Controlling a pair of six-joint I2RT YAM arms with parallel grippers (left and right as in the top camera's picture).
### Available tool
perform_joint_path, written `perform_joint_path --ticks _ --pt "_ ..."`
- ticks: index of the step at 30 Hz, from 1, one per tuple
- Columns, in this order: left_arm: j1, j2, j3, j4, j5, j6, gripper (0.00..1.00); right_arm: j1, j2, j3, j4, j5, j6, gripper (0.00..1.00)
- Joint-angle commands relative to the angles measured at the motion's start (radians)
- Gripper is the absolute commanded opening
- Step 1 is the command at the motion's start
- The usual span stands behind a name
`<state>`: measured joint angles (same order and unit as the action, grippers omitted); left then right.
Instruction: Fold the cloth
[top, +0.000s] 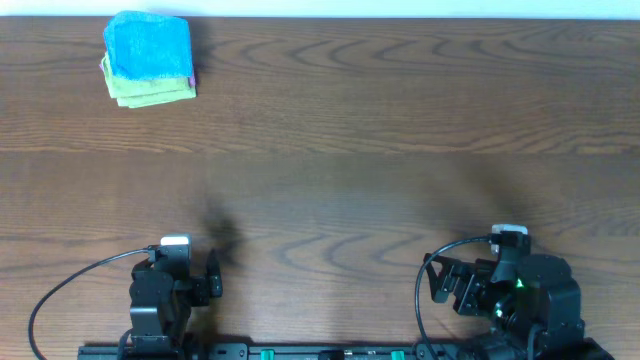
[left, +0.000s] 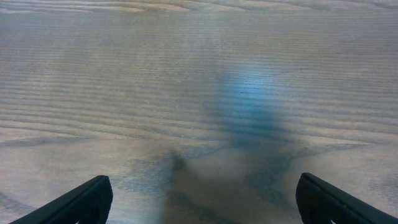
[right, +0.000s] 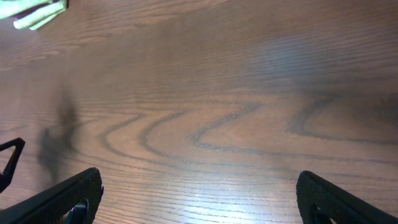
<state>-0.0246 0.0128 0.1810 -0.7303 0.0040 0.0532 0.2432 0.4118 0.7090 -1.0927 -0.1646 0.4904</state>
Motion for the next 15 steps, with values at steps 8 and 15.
perform_joint_path --ticks 8,15 --pt "-0.005 -0.009 -0.02 -0.009 0.015 0.011 0.95 -0.008 -0.001 -0.002 0.0 -0.003 0.01 0.99" --pt "-0.005 -0.009 -0.02 -0.009 0.015 0.011 0.95 -0.029 -0.003 -0.01 0.083 0.139 -0.02 0.99"
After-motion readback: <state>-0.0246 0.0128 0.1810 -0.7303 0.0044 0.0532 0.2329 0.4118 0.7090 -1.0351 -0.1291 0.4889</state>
